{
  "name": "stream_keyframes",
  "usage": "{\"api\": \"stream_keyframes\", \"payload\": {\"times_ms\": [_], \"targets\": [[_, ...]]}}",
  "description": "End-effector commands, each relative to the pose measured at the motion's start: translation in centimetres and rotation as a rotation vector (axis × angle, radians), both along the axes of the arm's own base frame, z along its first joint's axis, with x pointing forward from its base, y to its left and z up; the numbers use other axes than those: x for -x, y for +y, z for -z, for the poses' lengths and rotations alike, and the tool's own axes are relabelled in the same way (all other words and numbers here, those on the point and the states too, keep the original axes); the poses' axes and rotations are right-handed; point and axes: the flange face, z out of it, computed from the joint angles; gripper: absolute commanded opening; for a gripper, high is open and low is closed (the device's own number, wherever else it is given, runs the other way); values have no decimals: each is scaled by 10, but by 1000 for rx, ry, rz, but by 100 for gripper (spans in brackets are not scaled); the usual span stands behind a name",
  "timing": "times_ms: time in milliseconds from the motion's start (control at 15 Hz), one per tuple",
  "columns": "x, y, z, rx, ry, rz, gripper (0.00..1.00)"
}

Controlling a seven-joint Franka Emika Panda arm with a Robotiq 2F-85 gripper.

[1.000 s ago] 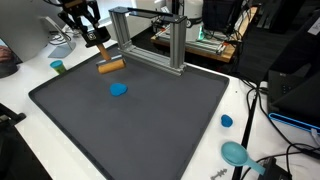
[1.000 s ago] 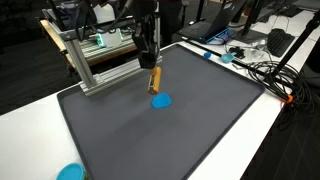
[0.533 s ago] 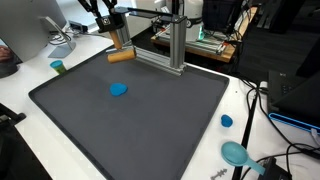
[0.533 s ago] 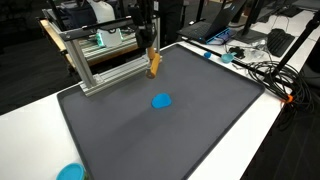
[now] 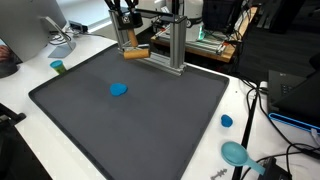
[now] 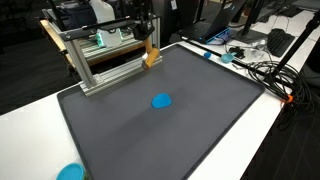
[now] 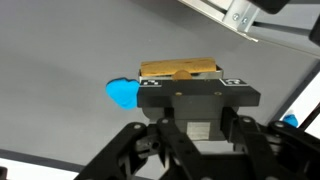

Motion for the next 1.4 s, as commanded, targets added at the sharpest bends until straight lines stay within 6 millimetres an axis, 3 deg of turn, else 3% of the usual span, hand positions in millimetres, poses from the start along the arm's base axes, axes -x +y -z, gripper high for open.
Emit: {"api": "stream_keyframes", "payload": {"times_ms": [0, 200, 400, 467, 533, 600, 1000, 1333], "targets": [[28, 44, -4, -8, -2, 149, 21], [42, 75, -6, 7, 12, 284, 21], [54, 85, -10, -1, -39, 421, 21], [36, 85, -1, -2, 21, 345, 46], [40, 86, -2, -5, 5, 375, 46], [43, 86, -3, -6, -3, 391, 21], [67, 65, -44, 105, -57, 369, 21], [97, 62, -62, 94, -5, 336, 21]]}}
